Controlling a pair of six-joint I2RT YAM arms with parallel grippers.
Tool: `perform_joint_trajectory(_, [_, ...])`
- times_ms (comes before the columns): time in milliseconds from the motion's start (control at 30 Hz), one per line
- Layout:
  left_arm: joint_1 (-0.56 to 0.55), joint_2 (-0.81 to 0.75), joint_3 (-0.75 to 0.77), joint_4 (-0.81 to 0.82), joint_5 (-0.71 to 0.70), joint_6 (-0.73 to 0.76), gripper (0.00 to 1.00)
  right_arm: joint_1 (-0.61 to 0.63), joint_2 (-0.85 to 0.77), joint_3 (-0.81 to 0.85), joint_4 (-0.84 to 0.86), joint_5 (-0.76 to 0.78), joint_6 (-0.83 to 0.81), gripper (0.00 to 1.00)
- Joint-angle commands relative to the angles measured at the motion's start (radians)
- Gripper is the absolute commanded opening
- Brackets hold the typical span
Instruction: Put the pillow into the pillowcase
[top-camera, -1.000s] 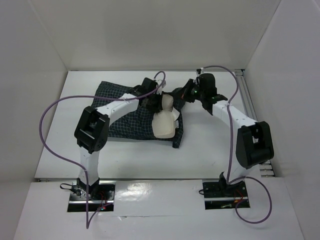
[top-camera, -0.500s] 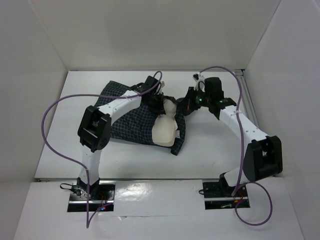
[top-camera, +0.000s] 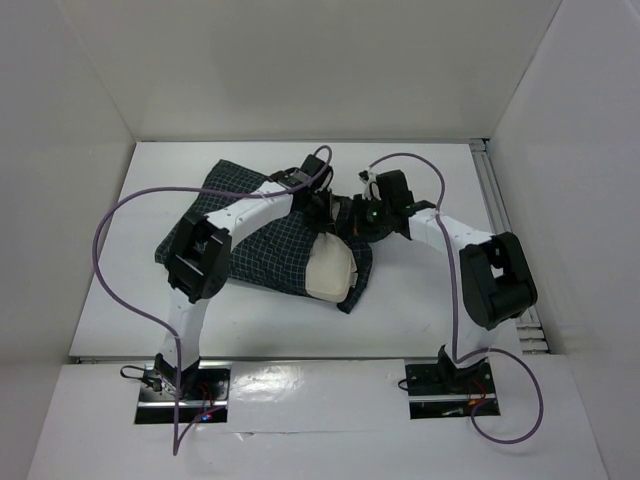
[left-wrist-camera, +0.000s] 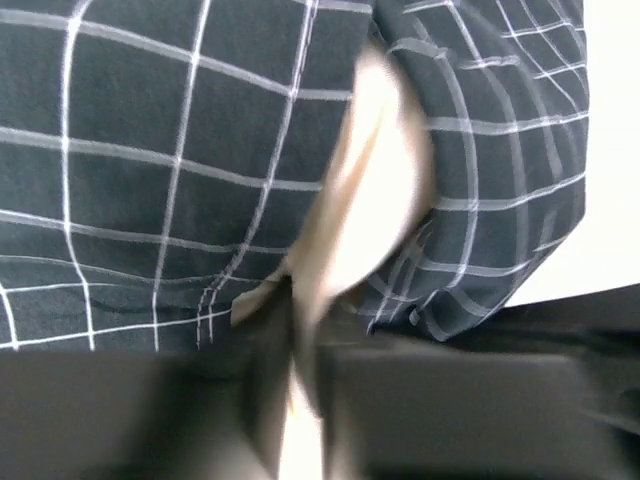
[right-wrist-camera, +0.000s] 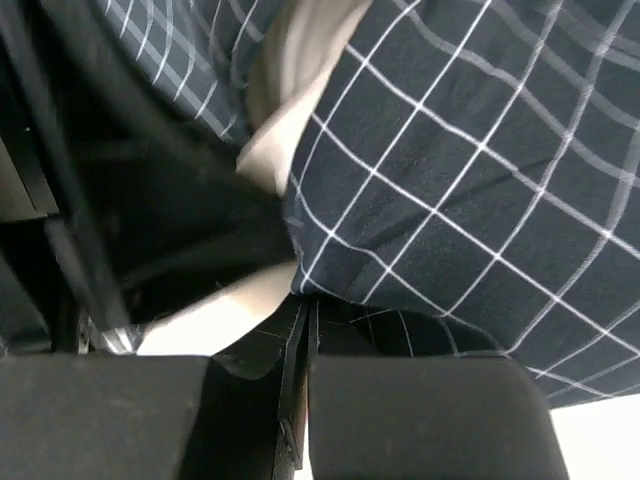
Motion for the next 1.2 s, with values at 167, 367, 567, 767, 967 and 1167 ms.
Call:
perform_joint_trajectory(167, [-0.001,-0.186,-0.093,-0.274,-0.113,0.055,0.72,0.003,-0.033,0.001,0.084,0.106,0.031,0.00])
perform_joint_trajectory(367, [-0.021,-0.338,-0.170,-0.300,-0.113,0.075,0.91,0.003,-0.024,0.001,0.094,0.094,0.041,0.00])
perform_joint_trajectory(567, [-0.130,-0.467,-0.348,-0.284,-0.123,0.054,0.94,0.012,-0.033,0.021,0.095,0.084,0.059,0.00])
perform_joint_trajectory(767, [-0.234,-0.442,-0.384,-0.241,-0.191,0.031,0.99,0.012,-0.053,0.051,0.066,0.084,0.050,0.00])
perform_joint_trajectory(967, [-0.259,-0.303,-0.301,-0.219,-0.315,0.031,1.00,0.012,-0.053,0.071,0.048,0.084,0.050,0.00])
perform_joint_trajectory(1167, [-0.224,-0.209,-0.223,-0.228,-0.364,0.040,0.31,0.012,-0.073,0.062,0.035,0.065,0.030,0.00])
